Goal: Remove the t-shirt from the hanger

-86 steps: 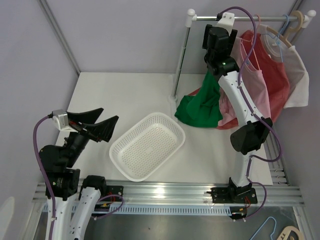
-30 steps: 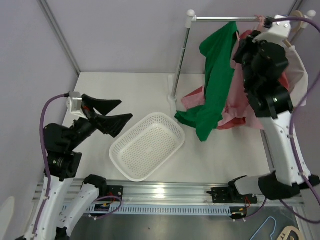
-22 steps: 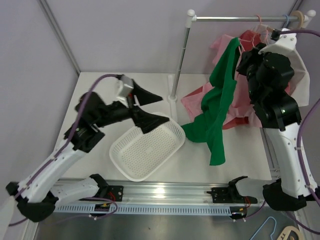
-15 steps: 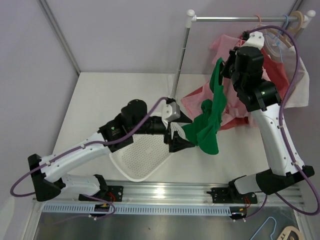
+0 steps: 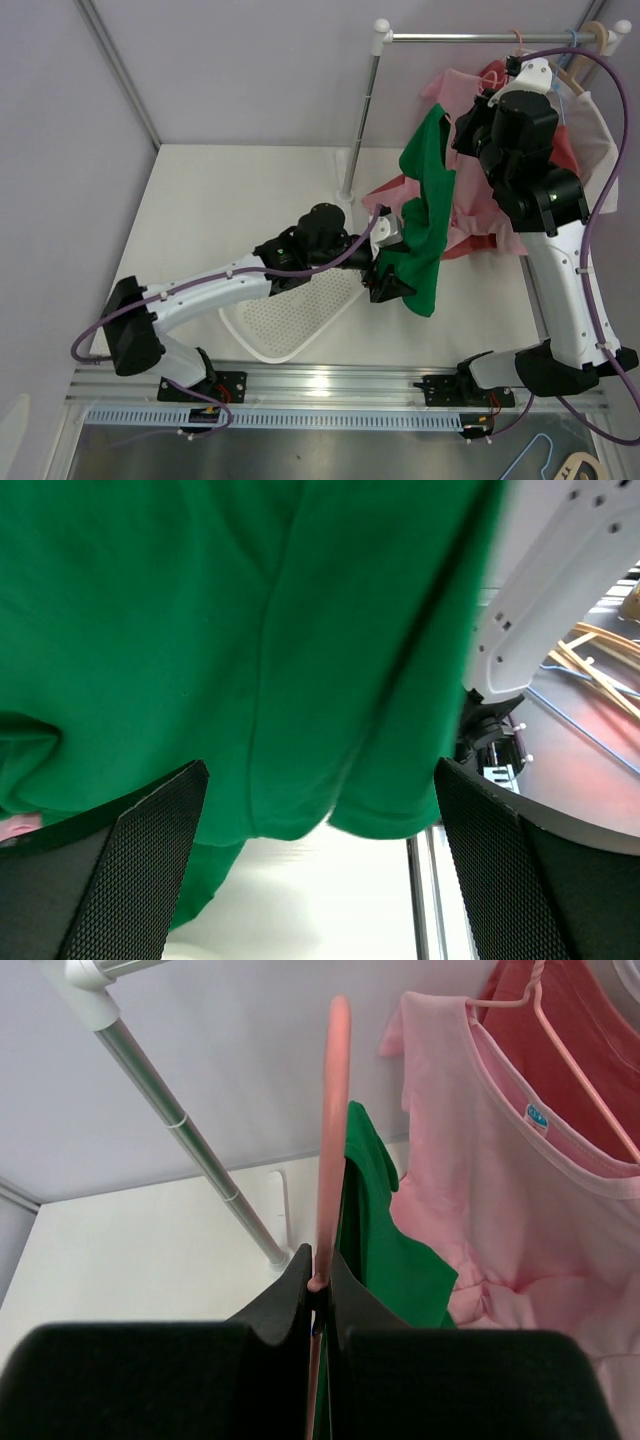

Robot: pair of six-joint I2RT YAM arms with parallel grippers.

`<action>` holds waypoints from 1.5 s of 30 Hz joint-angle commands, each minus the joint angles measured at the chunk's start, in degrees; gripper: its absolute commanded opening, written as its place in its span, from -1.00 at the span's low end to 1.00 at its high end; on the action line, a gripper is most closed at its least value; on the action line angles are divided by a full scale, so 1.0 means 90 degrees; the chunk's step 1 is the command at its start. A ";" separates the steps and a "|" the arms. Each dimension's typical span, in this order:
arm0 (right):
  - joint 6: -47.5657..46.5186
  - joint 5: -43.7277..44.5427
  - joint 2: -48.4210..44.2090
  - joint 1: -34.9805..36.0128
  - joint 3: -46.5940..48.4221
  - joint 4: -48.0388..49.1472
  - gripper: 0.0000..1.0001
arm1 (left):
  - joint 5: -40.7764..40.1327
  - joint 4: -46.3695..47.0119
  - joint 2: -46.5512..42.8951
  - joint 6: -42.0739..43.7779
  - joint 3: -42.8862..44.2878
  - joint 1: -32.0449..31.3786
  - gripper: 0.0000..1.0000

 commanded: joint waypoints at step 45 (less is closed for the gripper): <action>0.0536 -0.2161 -0.1834 -0.1038 -0.0857 -0.1637 -1.00 | -0.1125 0.0746 0.1157 -0.2272 0.0722 0.0766 -0.99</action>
